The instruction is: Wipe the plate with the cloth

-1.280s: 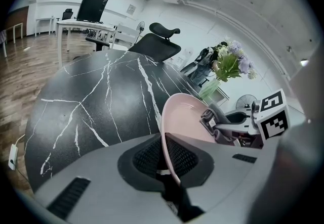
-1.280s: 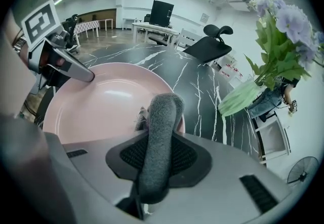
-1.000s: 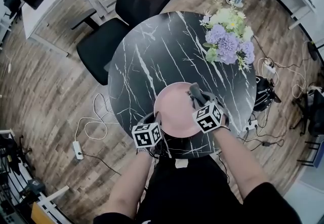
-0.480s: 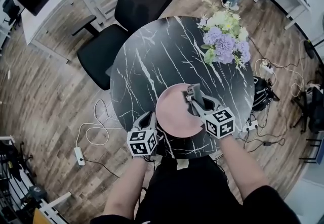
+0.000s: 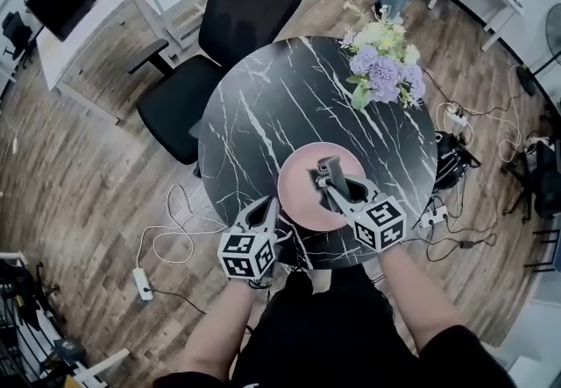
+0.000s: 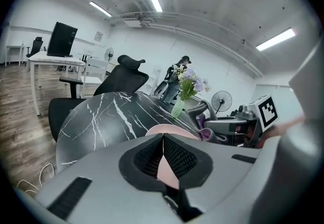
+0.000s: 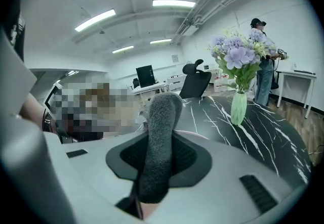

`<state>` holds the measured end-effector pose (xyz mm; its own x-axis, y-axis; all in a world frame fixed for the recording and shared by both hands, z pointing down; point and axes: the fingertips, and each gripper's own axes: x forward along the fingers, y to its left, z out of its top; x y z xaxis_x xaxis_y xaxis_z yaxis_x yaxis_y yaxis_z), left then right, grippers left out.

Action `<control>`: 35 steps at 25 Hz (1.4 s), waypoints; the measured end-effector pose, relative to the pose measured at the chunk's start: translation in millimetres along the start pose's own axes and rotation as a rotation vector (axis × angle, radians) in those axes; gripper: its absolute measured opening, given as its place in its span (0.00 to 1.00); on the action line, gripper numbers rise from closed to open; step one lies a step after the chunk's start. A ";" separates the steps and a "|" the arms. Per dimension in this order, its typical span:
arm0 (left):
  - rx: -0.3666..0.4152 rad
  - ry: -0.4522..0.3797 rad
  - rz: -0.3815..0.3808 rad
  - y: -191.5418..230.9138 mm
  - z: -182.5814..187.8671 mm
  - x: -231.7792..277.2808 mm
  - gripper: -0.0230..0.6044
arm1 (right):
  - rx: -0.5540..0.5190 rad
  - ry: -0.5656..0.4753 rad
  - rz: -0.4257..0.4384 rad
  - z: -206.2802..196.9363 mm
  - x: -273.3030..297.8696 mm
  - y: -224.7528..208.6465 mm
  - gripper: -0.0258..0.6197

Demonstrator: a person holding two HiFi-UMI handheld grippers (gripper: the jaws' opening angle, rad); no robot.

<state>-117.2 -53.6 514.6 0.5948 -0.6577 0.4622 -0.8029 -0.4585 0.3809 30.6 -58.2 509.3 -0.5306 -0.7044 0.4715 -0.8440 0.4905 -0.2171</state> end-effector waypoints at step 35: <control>0.006 -0.104 0.081 -204.5 -88.0 -68.8 0.07 | -0.165 -0.061 0.223 -61.5 -187.3 29.0 0.21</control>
<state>9.4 138.1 475.4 0.5208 -0.7510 0.4059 -0.8487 -0.4043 0.3410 110.3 119.5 467.2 -0.7097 -0.5969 0.3743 -0.6843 0.7102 -0.1650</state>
